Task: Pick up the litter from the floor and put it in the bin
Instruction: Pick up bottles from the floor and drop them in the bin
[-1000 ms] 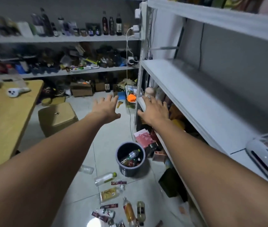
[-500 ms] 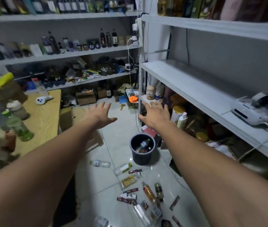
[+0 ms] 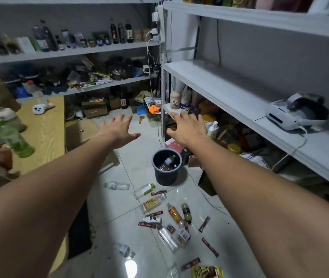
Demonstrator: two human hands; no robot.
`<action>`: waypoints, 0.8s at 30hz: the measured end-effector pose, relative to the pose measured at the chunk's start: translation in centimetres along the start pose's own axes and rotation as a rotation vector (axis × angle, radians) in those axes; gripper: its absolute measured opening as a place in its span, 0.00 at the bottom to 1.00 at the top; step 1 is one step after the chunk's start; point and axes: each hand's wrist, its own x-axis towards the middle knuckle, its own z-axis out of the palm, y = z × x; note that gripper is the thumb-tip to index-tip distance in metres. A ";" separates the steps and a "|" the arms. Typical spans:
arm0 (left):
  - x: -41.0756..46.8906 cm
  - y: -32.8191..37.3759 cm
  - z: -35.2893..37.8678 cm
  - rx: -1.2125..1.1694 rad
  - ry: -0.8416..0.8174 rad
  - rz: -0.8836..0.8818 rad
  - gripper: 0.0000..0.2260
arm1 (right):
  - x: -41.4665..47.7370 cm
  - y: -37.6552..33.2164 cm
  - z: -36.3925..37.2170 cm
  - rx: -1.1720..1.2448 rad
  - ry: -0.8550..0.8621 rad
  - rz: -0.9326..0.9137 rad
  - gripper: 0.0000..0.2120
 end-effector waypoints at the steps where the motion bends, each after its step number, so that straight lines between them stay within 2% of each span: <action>1: -0.5 -0.1 0.0 -0.007 0.007 -0.010 0.34 | -0.4 0.0 0.2 -0.003 -0.004 -0.004 0.31; 14: -7.1 3.6 3.6 -0.073 0.006 -0.060 0.34 | -7.6 2.1 3.2 -0.008 -0.039 -0.032 0.31; 24: -5.2 5.0 7.1 -0.097 -0.035 -0.023 0.34 | -7.0 2.1 7.6 -0.044 -0.090 -0.007 0.31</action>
